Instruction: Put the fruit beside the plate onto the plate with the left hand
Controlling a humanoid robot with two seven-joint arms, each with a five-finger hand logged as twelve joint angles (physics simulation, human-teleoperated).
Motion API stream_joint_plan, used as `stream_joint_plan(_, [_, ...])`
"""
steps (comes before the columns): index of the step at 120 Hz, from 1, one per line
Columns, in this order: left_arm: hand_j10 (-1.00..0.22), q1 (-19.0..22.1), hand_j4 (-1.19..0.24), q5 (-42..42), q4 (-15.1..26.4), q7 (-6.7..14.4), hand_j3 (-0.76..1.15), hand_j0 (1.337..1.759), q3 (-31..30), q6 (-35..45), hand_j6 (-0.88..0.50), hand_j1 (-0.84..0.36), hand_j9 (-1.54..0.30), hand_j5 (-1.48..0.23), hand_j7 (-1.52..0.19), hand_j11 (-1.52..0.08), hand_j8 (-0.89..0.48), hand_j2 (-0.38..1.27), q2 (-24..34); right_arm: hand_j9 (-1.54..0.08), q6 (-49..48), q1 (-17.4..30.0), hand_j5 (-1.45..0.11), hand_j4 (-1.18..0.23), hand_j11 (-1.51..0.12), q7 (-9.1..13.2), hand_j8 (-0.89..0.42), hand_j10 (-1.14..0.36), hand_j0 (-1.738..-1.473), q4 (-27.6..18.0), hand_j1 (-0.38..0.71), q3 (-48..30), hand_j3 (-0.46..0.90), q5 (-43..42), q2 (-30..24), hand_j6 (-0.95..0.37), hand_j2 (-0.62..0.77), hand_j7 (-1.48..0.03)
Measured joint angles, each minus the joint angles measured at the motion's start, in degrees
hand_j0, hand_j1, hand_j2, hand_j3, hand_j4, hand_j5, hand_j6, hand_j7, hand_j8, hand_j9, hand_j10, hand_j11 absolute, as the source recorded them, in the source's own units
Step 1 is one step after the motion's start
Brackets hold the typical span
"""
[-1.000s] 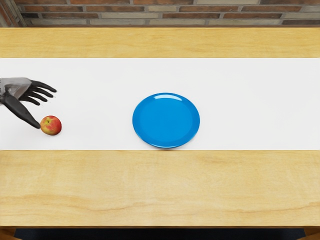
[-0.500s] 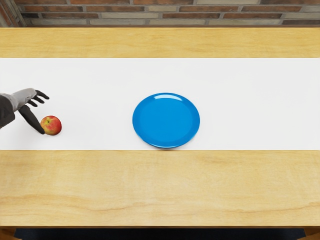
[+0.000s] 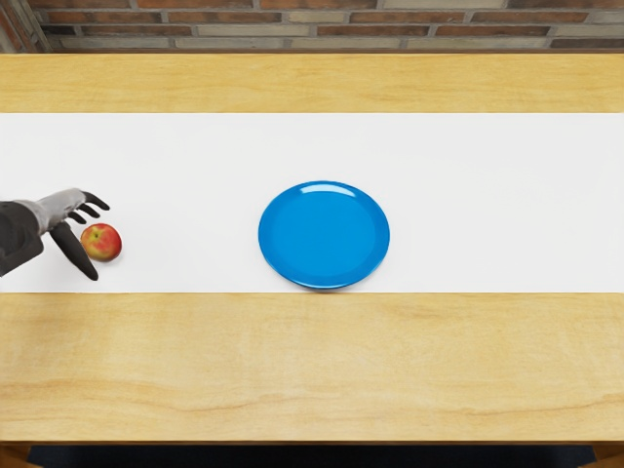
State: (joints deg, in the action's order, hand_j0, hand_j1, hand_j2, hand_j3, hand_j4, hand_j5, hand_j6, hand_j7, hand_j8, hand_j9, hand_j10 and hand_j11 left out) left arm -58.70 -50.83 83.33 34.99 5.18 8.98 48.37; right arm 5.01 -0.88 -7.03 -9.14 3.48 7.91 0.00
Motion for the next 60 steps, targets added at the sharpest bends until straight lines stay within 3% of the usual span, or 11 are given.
stream_joint_plan(18, [-0.25, -1.3, -0.25, -0.05, 1.18, 0.01, 0.0, 1.658, -0.32, 0.11, -0.26, 0.06, -0.32, -0.33, -0.32, -0.32, -0.26, 0.06, -1.1, -0.05, 0.0, -0.13, -0.05, -0.04, -0.05, 0.0, -0.04, -0.03, -1.658, 0.0, -0.31, 0.0, 0.0, 0.0, 0.0, -0.04, -0.01, -0.05])
stream_joint_plan(40, [-0.25, -1.91, -0.26, -0.28, -0.59, 0.01, 0.0, 1.658, -0.46, 0.17, -0.26, 0.05, -0.33, -0.33, -0.33, -0.33, -0.26, 0.06, -2.15, -0.05, 0.0, -0.3, -0.05, -0.04, -0.05, 0.0, -0.04, -0.03, -1.658, 0.0, -0.31, 0.02, 0.0, 0.0, 0.0, -0.04, -0.01, -0.05])
stream_joint_plan(60, [-0.25, -9.29, -0.25, 3.54, -2.28, 0.01, 0.0, 1.658, -7.35, 0.09, -0.26, 0.05, -0.33, -0.33, -0.33, -0.33, -0.26, 0.06, -3.43, -0.05, 0.0, -0.34, -0.05, -0.04, -0.05, 0.0, -0.04, -0.03, -1.658, 0.0, -0.31, 0.03, 0.0, 0.0, 0.0, -0.04, -0.01, -0.05])
